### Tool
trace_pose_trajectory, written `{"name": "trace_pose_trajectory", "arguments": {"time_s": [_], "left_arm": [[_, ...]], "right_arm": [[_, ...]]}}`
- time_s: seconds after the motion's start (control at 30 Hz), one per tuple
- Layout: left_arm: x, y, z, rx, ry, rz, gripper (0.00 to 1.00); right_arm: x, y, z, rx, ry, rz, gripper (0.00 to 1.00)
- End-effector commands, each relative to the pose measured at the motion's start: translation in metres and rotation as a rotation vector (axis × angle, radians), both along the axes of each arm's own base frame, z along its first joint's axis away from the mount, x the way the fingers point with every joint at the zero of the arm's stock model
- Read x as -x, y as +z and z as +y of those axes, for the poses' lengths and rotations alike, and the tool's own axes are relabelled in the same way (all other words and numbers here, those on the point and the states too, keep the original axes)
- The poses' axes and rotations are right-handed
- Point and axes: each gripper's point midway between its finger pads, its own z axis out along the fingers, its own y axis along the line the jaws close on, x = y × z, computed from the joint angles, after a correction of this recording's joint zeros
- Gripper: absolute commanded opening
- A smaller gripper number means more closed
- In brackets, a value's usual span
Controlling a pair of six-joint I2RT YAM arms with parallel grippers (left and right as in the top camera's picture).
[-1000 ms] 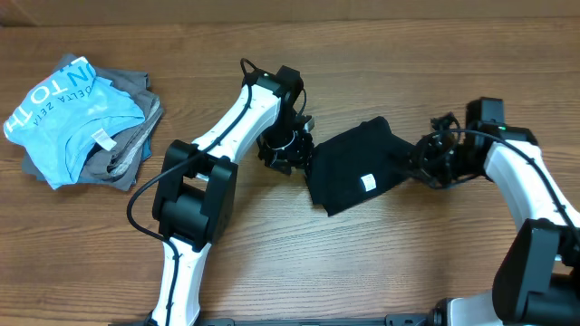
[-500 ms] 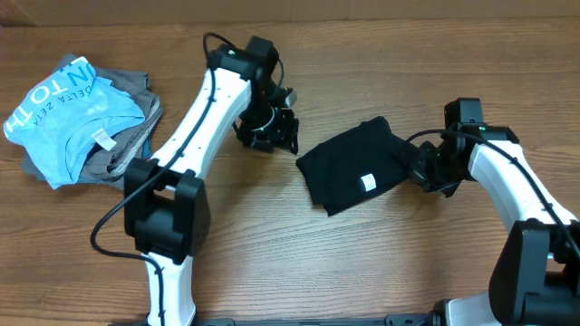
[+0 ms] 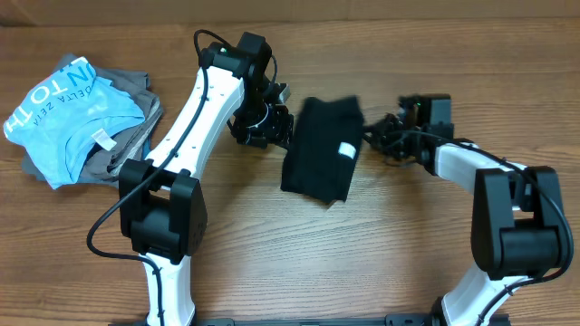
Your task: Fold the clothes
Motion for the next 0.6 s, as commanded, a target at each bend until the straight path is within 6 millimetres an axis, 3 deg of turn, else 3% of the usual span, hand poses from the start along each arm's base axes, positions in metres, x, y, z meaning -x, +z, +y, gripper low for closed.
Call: {"name": "trace_pose_trajectory", "arguments": {"time_s": [0.0, 0.13, 0.23, 0.3, 0.43, 0.57], "left_arm": [[-0.003, 0.009, 0.002, 0.003, -0.008, -0.03, 0.65], [0.006, 0.001, 0.011, -0.05, 0.013, 0.014, 0.64], [0.013, -0.01, 0.014, -0.062, 0.019, 0.047, 0.64], [0.015, -0.017, 0.011, -0.049, 0.016, 0.056, 0.64], [0.014, -0.028, 0.002, -0.02, 0.007, 0.045, 0.66], [0.01, -0.034, -0.002, -0.011, 0.02, 0.025, 0.67]], "right_arm": [[0.01, 0.036, 0.027, -0.141, 0.162, -0.057, 0.04], [0.015, 0.051, 0.003, -0.106, 0.148, -0.02, 0.04], [0.038, 0.055, -0.005, -0.06, 0.203, 0.043, 0.05], [0.059, 0.054, -0.004, -0.032, 0.253, 0.098, 0.11], [0.096, 0.035, 0.007, 0.052, 0.349, 0.207, 0.27], [0.121, 0.011, 0.016, 0.197, 0.405, 0.282, 0.4]]}}
